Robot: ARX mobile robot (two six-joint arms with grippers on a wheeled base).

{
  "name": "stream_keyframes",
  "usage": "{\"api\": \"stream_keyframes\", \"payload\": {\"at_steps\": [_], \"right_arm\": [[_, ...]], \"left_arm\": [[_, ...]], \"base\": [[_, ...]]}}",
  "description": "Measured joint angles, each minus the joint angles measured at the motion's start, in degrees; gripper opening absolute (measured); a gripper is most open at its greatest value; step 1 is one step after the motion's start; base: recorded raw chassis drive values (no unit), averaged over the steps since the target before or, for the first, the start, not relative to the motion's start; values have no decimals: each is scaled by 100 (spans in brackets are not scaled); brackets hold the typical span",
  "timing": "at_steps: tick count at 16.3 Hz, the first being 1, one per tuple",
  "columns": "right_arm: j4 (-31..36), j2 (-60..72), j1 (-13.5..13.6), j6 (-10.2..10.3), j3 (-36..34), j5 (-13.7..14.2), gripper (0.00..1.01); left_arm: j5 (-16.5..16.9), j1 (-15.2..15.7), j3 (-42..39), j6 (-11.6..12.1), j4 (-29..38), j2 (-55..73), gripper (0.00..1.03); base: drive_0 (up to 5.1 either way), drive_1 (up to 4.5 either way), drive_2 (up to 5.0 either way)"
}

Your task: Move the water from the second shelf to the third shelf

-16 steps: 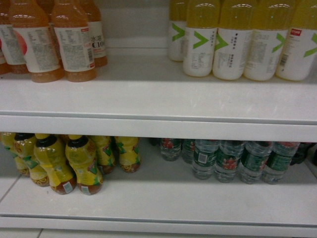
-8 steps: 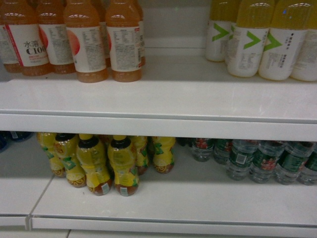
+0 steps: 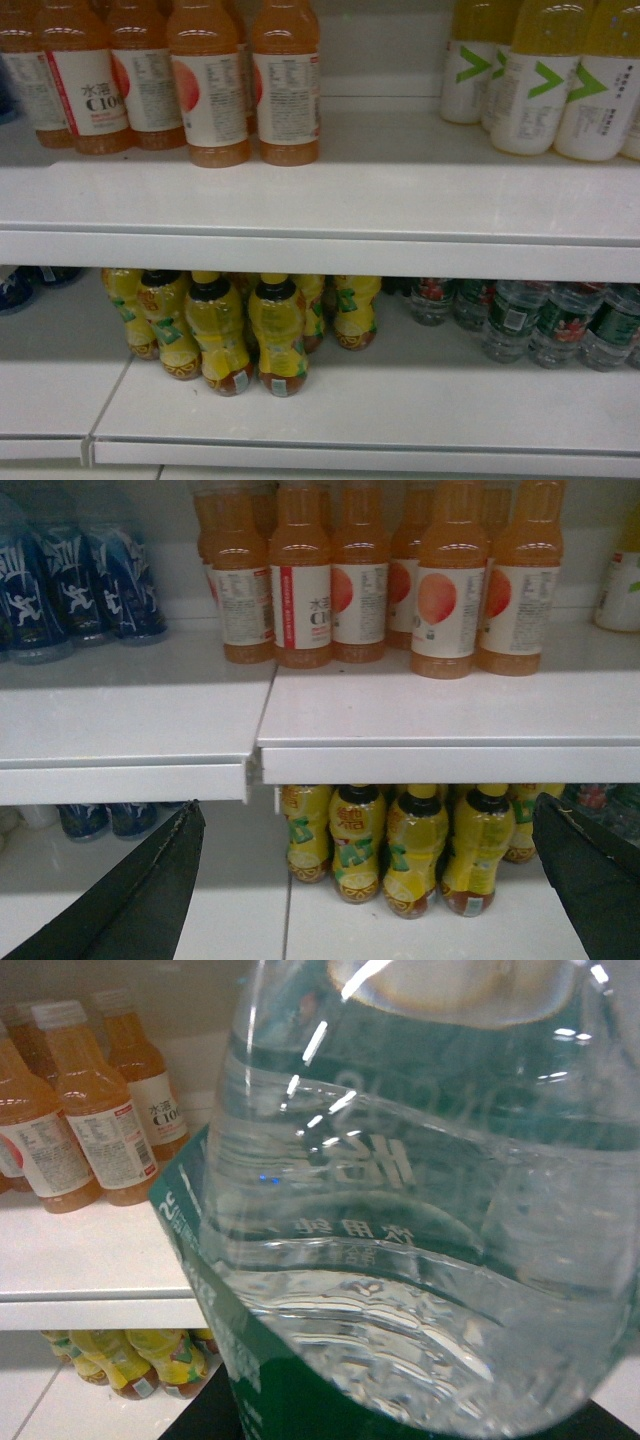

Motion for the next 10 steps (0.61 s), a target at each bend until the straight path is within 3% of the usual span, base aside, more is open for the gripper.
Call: {"api": "stream_keyframes", "payload": {"at_steps": [10], "right_arm": [[-20,2,-2,0,0,0,40]], "left_arm": [[-2,0,0,-2,2,0,98]], "base": [[-499,246,246]]}}
